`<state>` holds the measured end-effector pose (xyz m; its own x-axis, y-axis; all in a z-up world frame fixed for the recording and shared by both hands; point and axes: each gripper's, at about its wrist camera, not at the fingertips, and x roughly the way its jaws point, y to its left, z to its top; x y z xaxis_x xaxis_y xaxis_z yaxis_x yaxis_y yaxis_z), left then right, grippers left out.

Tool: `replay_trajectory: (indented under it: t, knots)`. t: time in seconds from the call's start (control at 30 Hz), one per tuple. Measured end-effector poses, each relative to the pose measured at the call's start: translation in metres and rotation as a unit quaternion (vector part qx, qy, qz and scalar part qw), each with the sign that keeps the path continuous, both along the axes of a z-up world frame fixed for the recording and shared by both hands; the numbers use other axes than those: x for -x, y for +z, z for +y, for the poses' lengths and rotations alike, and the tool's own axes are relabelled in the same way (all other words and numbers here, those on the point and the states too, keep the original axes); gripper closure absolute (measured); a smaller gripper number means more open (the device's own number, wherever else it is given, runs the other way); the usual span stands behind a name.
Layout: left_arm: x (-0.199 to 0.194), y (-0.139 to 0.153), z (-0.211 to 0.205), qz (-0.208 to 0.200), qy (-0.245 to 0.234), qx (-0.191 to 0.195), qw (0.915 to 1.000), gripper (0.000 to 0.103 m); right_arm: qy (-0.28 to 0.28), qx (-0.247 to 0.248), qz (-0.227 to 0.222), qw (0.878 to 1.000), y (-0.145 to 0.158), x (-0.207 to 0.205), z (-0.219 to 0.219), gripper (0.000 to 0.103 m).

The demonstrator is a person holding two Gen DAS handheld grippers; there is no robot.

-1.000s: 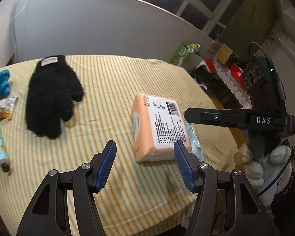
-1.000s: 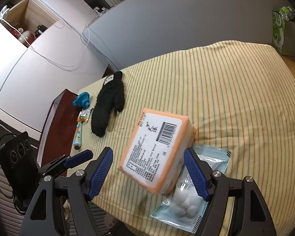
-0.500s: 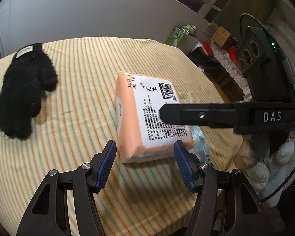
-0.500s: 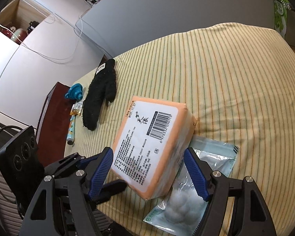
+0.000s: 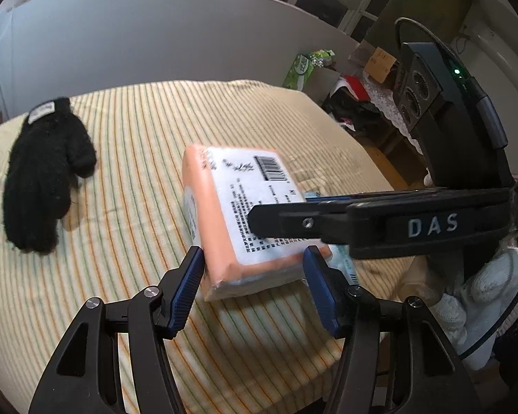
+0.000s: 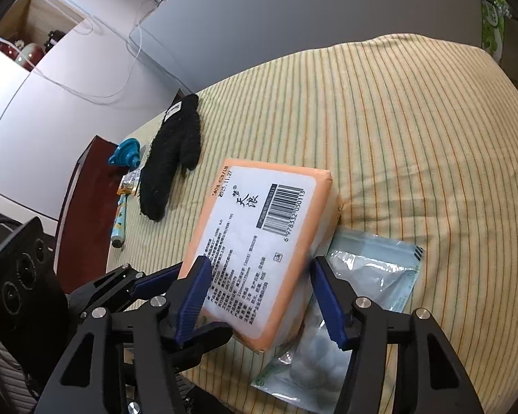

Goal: Organize soft objects
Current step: 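Reach the right tool to the orange-and-white package and grasp it, then carry the package with the right tool toward the shoebox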

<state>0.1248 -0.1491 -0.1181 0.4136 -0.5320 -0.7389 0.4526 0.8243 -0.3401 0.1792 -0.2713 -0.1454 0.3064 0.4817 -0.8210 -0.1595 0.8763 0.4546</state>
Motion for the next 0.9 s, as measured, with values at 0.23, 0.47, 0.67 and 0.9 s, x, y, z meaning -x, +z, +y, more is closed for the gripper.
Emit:
replay_trajectory:
  t: [0.23, 0.47, 0.67, 0.9]
  knots:
    - [0.010, 0.020, 0.018, -0.030, 0.019, 0.003, 0.9994, 0.045, 0.017, 0.001, -0.025, 1.000, 0.021, 0.007, 0.017, 0.047]
    - [0.024, 0.045, 0.050, -0.058, 0.048, 0.006, 0.9971, 0.045, 0.045, 0.000, -0.052, 0.998, 0.047, 0.012, 0.048, 0.047]
    - [0.035, 0.069, 0.090, -0.083, 0.078, 0.006, 0.9935, 0.045, 0.077, -0.012, -0.072, 0.994, 0.068, 0.012, 0.083, 0.047]
    - [0.032, 0.097, 0.140, -0.110, 0.129, 0.006, 0.9855, 0.045, 0.129, -0.023, -0.101, 0.986, 0.100, 0.000, 0.149, 0.047]
